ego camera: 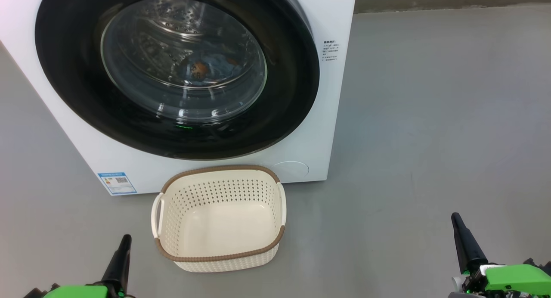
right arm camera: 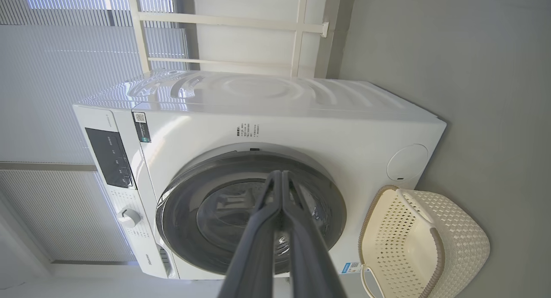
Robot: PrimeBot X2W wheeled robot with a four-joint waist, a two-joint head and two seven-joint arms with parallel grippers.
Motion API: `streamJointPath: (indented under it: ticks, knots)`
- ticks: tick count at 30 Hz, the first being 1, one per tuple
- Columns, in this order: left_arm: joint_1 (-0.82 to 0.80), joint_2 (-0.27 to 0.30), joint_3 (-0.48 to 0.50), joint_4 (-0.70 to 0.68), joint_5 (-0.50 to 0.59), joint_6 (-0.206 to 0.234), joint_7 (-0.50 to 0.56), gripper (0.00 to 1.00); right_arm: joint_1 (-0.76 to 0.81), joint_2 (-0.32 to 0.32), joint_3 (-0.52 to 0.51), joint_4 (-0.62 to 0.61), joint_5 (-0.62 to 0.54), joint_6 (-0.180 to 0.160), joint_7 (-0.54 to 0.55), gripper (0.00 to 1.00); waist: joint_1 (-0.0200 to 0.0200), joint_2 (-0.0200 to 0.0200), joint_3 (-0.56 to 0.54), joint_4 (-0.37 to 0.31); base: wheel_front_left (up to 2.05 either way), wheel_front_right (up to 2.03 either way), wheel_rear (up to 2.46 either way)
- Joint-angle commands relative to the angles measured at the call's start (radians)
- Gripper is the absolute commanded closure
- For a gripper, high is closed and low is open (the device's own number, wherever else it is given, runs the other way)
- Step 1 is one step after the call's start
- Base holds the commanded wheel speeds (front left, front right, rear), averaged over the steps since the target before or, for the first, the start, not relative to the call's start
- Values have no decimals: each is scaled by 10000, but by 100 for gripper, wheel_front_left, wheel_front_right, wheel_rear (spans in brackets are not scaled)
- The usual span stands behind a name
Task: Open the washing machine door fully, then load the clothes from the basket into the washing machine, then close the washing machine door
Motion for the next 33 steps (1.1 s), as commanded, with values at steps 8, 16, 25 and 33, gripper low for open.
streamJointPath:
  ticks: [8,16,25,33]
  knots:
    - [-556,187,415,-187,-340,-27,174,100,-559,-35,273,-219,416,16,160,100,0,0,4,10,0,0,0]
    - [-557,173,435,-187,-324,-27,189,100,-559,-35,273,-219,417,16,159,100,0,0,4,10,0,0,0]
    - [-559,160,452,-186,-309,-27,204,100,-559,-35,274,-219,417,16,159,100,0,0,4,10,0,0,0]
    - [-560,149,469,-186,-296,-27,217,100,-559,-35,274,-219,418,16,159,100,0,0,4,10,0,0,0]
